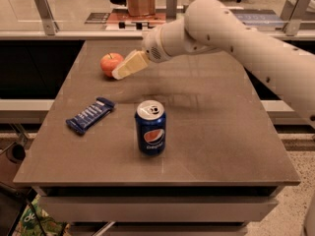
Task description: Pick apple
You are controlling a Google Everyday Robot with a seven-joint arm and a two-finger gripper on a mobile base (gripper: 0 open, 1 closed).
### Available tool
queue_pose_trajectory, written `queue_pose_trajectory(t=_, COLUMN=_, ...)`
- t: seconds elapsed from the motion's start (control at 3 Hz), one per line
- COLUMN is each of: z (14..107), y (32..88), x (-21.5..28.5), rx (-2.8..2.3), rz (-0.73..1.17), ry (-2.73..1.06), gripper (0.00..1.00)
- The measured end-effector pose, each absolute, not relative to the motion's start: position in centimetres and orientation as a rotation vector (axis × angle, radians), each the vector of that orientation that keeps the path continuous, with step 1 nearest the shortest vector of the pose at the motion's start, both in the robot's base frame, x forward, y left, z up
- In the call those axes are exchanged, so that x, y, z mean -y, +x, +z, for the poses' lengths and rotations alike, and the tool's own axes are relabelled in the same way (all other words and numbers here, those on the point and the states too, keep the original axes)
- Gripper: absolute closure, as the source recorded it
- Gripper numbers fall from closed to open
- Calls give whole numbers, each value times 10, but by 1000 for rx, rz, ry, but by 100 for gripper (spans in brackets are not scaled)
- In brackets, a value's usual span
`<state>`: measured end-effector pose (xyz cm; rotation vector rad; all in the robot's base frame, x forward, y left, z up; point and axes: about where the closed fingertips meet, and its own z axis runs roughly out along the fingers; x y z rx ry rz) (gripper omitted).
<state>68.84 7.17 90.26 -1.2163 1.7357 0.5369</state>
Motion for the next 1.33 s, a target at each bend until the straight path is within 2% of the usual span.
queue_pose_trajectory(t=0.67, z=871, y=717, x=-121, rx=-1710, rz=630, ry=-1189, gripper=0)
queue_pose_trajectory(t=1.0, z=856, y=720, x=-146, rx=-1702, rz=669, ry=-1202, gripper=18)
queue_pose_trajectory(t=1.33, z=856, y=719, x=-147, rx=-1702, rz=670, ry=-1204, gripper=41)
